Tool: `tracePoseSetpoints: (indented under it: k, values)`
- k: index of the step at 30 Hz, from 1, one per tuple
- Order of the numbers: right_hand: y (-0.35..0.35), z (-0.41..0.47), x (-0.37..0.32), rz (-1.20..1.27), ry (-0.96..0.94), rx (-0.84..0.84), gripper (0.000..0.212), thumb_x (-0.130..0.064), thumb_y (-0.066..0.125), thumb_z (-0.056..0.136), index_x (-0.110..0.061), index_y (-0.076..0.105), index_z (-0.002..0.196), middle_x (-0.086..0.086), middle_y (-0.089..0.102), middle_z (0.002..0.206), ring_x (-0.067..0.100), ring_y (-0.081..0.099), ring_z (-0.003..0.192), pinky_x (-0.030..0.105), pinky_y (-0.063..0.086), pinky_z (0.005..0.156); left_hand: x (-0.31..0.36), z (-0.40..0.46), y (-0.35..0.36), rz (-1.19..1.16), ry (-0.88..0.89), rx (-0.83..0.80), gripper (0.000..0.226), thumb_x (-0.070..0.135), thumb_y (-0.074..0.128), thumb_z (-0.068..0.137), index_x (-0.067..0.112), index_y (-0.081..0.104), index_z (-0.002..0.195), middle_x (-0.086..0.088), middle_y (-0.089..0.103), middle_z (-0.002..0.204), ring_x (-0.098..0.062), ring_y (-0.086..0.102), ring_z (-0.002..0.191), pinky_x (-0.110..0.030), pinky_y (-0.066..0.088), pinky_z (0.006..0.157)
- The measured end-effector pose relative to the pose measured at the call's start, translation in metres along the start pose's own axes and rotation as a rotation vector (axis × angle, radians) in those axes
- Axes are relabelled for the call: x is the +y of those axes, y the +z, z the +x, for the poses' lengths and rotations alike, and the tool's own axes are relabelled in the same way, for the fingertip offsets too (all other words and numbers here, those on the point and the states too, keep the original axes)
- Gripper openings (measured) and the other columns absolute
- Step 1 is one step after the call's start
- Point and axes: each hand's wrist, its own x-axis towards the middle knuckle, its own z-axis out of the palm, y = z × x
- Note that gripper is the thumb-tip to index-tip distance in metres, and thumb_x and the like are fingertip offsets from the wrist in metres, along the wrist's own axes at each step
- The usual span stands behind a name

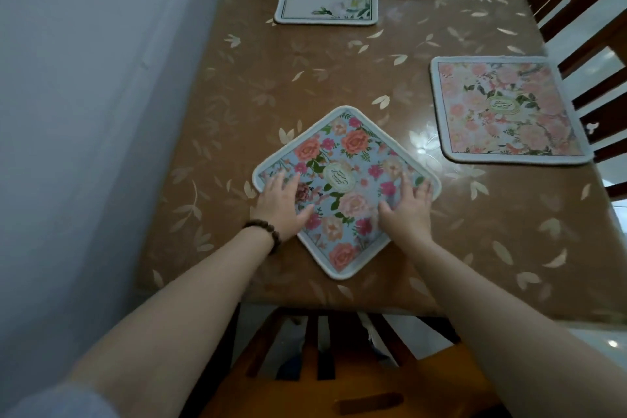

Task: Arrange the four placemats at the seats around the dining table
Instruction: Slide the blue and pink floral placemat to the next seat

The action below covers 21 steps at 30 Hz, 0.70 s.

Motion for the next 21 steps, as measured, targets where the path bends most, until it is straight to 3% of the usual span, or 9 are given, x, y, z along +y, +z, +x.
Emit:
tracePoseSetpoints:
  k: [2, 5, 9, 14, 19, 21]
  values:
    - [0.01, -0.026, 0.0, 0.086, 0.111, -0.007, 0.086, -0.044, 0.054, 0.085, -0.029, 0.0, 0.149, 0.012, -0.014, 0.157, 0.028, -0.012, 0.144, 0.05, 0.008, 0.114, -0.009, 0.025, -0.006, 0.019, -0.023, -0.067, 0.083, 0.062, 0.05, 0.085, 0.025, 0.013, 0.15, -0.009, 0.006, 0.158, -0.026, 0.002, 0.145, -0.042, 0.012, 0.115]
    - [0.024, -0.046, -0.002, 0.147, 0.169, -0.049, 0.088, -0.043, 0.057, 0.085, -0.025, 0.001, 0.15, 0.013, -0.014, 0.157, 0.029, -0.01, 0.144, 0.046, 0.011, 0.114, -0.019, 0.052, -0.009, 0.01, -0.088, -0.094, 0.09, 0.065, 0.052, 0.081, 0.029, 0.008, 0.15, -0.009, -0.004, 0.159, -0.025, -0.007, 0.145, -0.044, 0.008, 0.115]
    - [0.029, -0.048, 0.0, 0.157, 0.15, -0.069, 0.089, -0.043, 0.057, 0.086, -0.023, -0.001, 0.15, 0.011, -0.01, 0.158, 0.027, -0.003, 0.145, 0.047, 0.02, 0.115, -0.029, 0.061, -0.008, 0.004, -0.134, -0.172, 0.088, 0.063, 0.053, 0.082, 0.027, 0.011, 0.15, -0.008, 0.0, 0.159, -0.025, -0.001, 0.145, -0.043, 0.011, 0.116]
    - [0.019, -0.026, 0.005, 0.039, 0.07, -0.069, 0.089, -0.044, 0.057, 0.086, -0.025, -0.002, 0.15, 0.007, -0.004, 0.159, 0.024, 0.0, 0.145, 0.046, 0.017, 0.115, -0.034, 0.041, 0.0, 0.094, -0.058, -0.024, 0.081, 0.06, 0.052, 0.078, 0.031, 0.021, 0.147, -0.01, 0.024, 0.151, -0.029, 0.018, 0.139, -0.045, 0.024, 0.112]
    - [0.007, 0.005, 0.005, -0.043, -0.023, -0.092, 0.085, -0.043, 0.056, 0.087, -0.023, 0.003, 0.151, 0.005, 0.0, 0.159, 0.021, 0.0, 0.145, 0.044, 0.014, 0.116, -0.051, 0.04, 0.005, 0.026, -0.127, -0.082, 0.081, 0.056, 0.053, 0.081, 0.034, 0.014, 0.148, -0.007, -0.001, 0.159, -0.023, -0.004, 0.144, -0.042, 0.008, 0.115]
    - [0.004, 0.015, 0.005, -0.066, -0.06, -0.092, 0.083, -0.043, 0.056, 0.087, -0.023, 0.006, 0.15, 0.005, 0.002, 0.159, 0.021, 0.0, 0.145, 0.043, 0.014, 0.116, -0.055, 0.045, 0.004, -0.008, -0.15, -0.074, 0.081, 0.055, 0.054, 0.08, 0.034, 0.016, 0.148, -0.007, 0.0, 0.159, -0.023, -0.002, 0.144, -0.043, 0.011, 0.115]
